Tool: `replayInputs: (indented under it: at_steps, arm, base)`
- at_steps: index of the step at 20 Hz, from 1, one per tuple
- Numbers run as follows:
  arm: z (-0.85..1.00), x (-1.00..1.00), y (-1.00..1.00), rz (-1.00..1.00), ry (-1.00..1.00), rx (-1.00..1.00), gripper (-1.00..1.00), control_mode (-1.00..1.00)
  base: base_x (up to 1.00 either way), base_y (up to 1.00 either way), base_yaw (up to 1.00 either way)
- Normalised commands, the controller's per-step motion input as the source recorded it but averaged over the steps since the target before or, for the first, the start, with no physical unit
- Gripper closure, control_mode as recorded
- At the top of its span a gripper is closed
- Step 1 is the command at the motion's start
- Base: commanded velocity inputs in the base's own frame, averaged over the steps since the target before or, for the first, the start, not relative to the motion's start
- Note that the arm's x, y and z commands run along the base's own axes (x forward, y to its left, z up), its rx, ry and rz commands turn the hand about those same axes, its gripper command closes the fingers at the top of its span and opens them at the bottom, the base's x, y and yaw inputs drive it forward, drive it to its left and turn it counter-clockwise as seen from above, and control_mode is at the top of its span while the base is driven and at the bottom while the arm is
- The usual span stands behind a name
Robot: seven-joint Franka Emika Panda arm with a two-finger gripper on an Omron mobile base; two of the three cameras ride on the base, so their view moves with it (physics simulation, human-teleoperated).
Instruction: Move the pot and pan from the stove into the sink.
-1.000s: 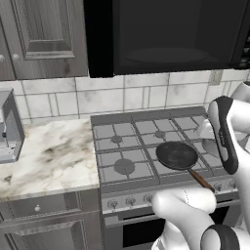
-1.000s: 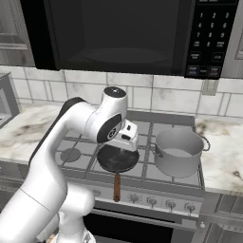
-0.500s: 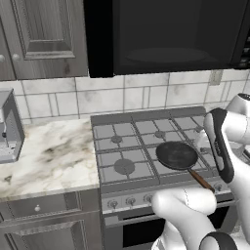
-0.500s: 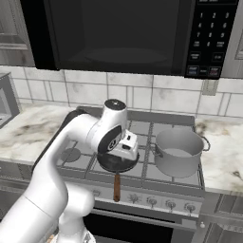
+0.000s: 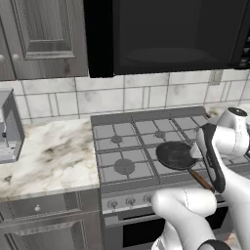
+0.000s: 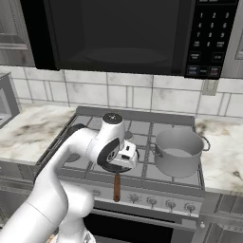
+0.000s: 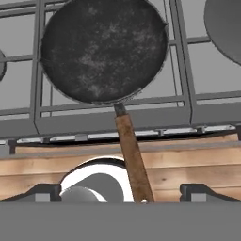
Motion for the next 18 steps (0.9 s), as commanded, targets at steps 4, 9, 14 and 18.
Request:
replayInputs:
  at_steps: [4,9,14,18]
  arm:
    - [-0.44,0.17,-0.05,0.02,-0.02,-0.03,-1.0,-1.0]
    - [-0.37,0.07,-0.13,0.04,-0.06,-0.02,-1.0,-1.0]
    - [-0.38,0.04,-0.11,0.04,-0.04,-0.03,-1.0,-1.0]
    - [-0.39,0.02,0.0,0.01,0.0,-0.06,-1.0,-1.0]
  base:
    - [0.0,0.0,0.0]
    - [0.0,0.0,0.0]
    - [0.0,0.0,0.0]
    - [0.0,0.0,0.0]
